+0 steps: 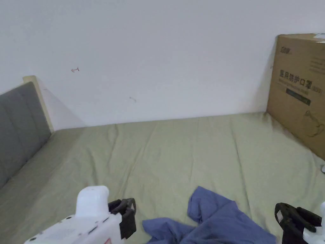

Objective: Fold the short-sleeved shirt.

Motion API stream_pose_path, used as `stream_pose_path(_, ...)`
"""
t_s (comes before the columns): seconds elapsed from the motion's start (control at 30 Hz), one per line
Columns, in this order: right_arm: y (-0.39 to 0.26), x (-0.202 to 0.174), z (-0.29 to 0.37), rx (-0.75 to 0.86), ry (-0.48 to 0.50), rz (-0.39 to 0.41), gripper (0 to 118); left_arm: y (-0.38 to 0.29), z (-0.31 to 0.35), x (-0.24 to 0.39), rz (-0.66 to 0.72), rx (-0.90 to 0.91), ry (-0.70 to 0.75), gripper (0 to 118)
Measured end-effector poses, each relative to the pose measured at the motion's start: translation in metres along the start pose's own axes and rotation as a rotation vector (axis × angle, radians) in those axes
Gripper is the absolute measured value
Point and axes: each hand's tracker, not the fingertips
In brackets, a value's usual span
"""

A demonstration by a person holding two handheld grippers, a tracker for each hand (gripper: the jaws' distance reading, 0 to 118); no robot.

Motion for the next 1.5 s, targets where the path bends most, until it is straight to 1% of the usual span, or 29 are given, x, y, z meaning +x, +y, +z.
stream_pose_path(0.03,-0.001,-0.003,0.005,0.03,-0.011,0.005,2,-0.006,0.016,-0.001,0.009,0.049,-0.007,0)
stream_pose_path(0.07,-0.003,-0.007,0.01,0.063,-0.017,0.006,1,-0.013,0.034,0.002,-0.004,0.109,0.03,0)
stream_pose_path(0.13,-0.006,-0.011,0.018,0.11,-0.032,0.005,2,-0.026,0.053,0.005,-0.033,0.187,0.169,0)
stream_pose_path(0.2,-0.008,-0.014,0.023,0.132,-0.048,0.003,2,-0.036,0.069,0.005,-0.012,0.235,0.214,0)
stream_pose_path(0.37,-0.004,-0.016,0.023,0.137,-0.04,0.001,2,-0.038,0.064,-0.001,-0.015,0.18,0.225,0)
stream_pose_path(0.47,-0.001,-0.015,0.02,0.127,-0.02,0.007,2,-0.022,0.049,-0.003,0.005,0.169,0.239,0)
stream_pose_path(0.5,-0.001,-0.015,0.019,0.123,-0.013,0.007,2,-0.011,0.038,-0.006,0.03,0.146,0.21,0)
stream_pose_path(0.57,-0.001,-0.014,0.013,0.095,-0.002,0.012,2,0.012,-0.004,-0.018,0.066,-0.014,0.115,0)
stream_pose_path(0.6,-0.001,-0.014,0.009,0.073,0.003,0.017,2,0.022,-0.033,-0.025,0.099,-0.147,0.063,0)
stream_pose_path(0.67,-0.003,-0.012,0.0,0.022,0.019,0.022,2,0.029,-0.1,-0.04,0.141,-0.42,0.017,0)
stream_pose_path(0.7,-0.005,-0.01,-0.006,-0.007,0.033,0.021,2,0.025,-0.133,-0.047,0.153,-0.51,-0.019,6)
stream_pose_path(0.73,-0.007,-0.008,-0.01,-0.027,0.039,0.018,2,0.018,-0.157,-0.052,0.166,-0.563,-0.037,44)
stream_pose_path(0.77,-0.009,-0.006,-0.014,-0.043,0.042,0.015,1,0.009,-0.181,-0.057,0.194,-0.59,-0.027,93)
stream_pose_path(0.8,-0.012,-0.004,-0.018,-0.058,0.045,0.012,2,-0.003,-0.204,-0.06,0.203,-0.645,0.009,118)
stream_pose_path(0.83,-0.015,-0.001,-0.022,-0.071,0.044,0.01,2,-0.013,-0.224,-0.063,0.219,-0.68,0.005,113)
stream_pose_path(0.87,-0.018,0.002,-0.027,-0.092,0.04,0.01,2,-0.018,-0.239,-0.068,0.23,-0.661,0.008,113)
stream_pose_path(0.93,-0.023,0.009,-0.036,-0.129,0.036,0.009,2,-0.043,-0.273,-0.071,0.233,-0.73,0.051,113)
stream_pose_path(1.03,-0.029,0.02,-0.046,-0.17,0.014,0.009,2,-0.081,-0.311,-0.07,0.133,-0.826,0.063,112)
stream_pose_path(1.1,-0.033,0.029,-0.052,-0.194,0.002,0.005,2,-0.111,-0.327,-0.065,0.102,-0.919,0.054,109)
stream_pose_path(1.13,-0.035,0.032,-0.055,-0.204,-0.005,0.003,2,-0.119,-0.326,-0.057,0.041,-0.921,0.086,99)
stream_pose_path(1.17,-0.038,0.036,-0.058,-0.215,-0.016,0.001,1,-0.119,-0.313,-0.04,-0.095,-0.835,0.129,79)
stream_pose_path(1.2,-0.04,0.04,-0.062,-0.225,-0.026,-0.001,2,-0.117,-0.3,-0.023,-0.204,-0.754,0.126,44)
stream_pose_path(1.23,-0.042,0.043,-0.065,-0.231,-0.03,-0.006,2,-0.115,-0.289,-0.013,-0.259,-0.694,0.087,4)
stream_pose_path(1.27,-0.043,0.046,-0.068,-0.238,-0.034,-0.013,2,-0.114,-0.277,-0.003,-0.302,-0.657,0.054,4)
stream_pose_path(1.3,-0.043,0.049,-0.073,-0.247,-0.038,-0.022,2,-0.114,-0.269,0.004,-0.302,-0.643,-0.004,4)
stream_pose_path(1.37,-0.038,0.055,-0.085,-0.269,-0.008,-0.051,2,-0.107,-0.251,0.007,-0.226,-0.628,-0.073,4)
stream_pose_path(1.4,-0.032,0.058,-0.095,-0.272,0.015,-0.062,2,-0.102,-0.243,0.005,-0.177,-0.629,-0.088,4)
stream_pose_path(1.47,-0.016,0.065,-0.124,-0.303,0.055,-0.088,2,-0.089,-0.223,0.001,-0.147,-0.572,-0.041,4)
stream_pose_path(1.5,-0.008,0.07,-0.146,-0.343,0.081,-0.12,2,-0.082,-0.214,-0.006,-0.098,-0.551,-0.048,4)
